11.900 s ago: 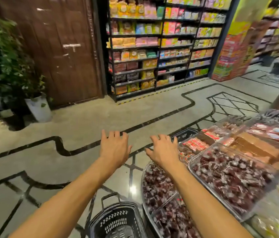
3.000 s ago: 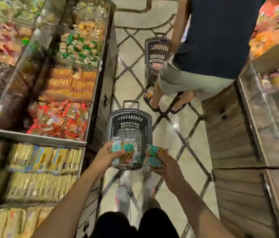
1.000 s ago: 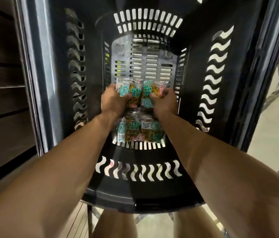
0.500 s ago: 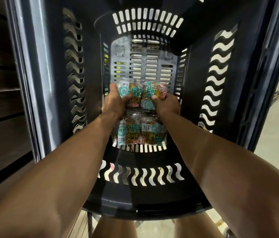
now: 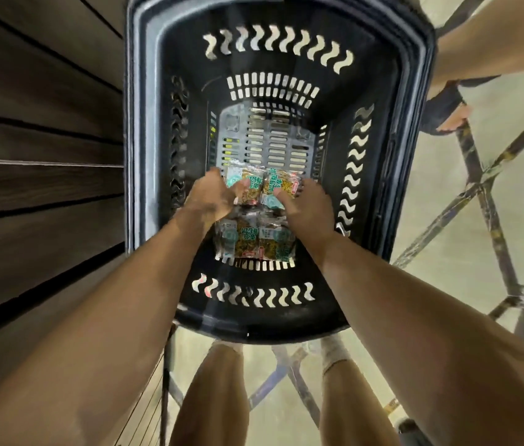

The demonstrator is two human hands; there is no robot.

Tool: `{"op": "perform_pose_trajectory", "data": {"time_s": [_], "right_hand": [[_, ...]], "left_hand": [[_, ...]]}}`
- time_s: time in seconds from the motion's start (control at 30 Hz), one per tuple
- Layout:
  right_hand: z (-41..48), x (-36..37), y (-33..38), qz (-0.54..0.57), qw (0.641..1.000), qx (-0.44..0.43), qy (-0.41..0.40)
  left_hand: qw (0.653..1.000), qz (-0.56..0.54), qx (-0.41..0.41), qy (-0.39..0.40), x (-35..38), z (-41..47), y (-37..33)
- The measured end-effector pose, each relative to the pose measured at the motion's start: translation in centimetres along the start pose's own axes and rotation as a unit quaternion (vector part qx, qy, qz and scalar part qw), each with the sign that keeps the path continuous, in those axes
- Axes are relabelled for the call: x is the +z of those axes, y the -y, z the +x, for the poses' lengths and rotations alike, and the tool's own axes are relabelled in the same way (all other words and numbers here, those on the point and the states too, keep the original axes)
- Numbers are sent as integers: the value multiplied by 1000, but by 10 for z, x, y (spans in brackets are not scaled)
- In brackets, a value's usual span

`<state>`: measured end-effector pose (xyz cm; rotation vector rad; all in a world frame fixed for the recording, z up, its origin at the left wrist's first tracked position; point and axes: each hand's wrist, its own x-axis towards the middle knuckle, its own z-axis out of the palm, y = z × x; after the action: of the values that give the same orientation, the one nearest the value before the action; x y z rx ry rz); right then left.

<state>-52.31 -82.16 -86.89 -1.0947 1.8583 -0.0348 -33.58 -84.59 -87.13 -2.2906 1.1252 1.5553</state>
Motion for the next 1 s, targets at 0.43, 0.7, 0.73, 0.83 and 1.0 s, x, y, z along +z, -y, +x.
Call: {"op": "perform_pose_trajectory", "data": {"time_s": [0.43,0.7,0.73,0.83,1.0], "right_hand": [[-179,-212,151,-372,897,-211,-115],[-321,-354,277,-365,863,-304,-175],[-338,-367,292,-363,858,-316,-181],[-391,-397,332,-384,837,-344,-184],[-480,-418,389,-377,793,-442,-185]], "left_hand": [[922,269,189,-206,-143,-259,-131],[868,324,189,-325,-250,-469,-194],[865,324,188,-334,-261,-497,-198],[845,328,181,-381,-288,-577,-196],[825,305,128,-457,-322,-677,-169]]}}
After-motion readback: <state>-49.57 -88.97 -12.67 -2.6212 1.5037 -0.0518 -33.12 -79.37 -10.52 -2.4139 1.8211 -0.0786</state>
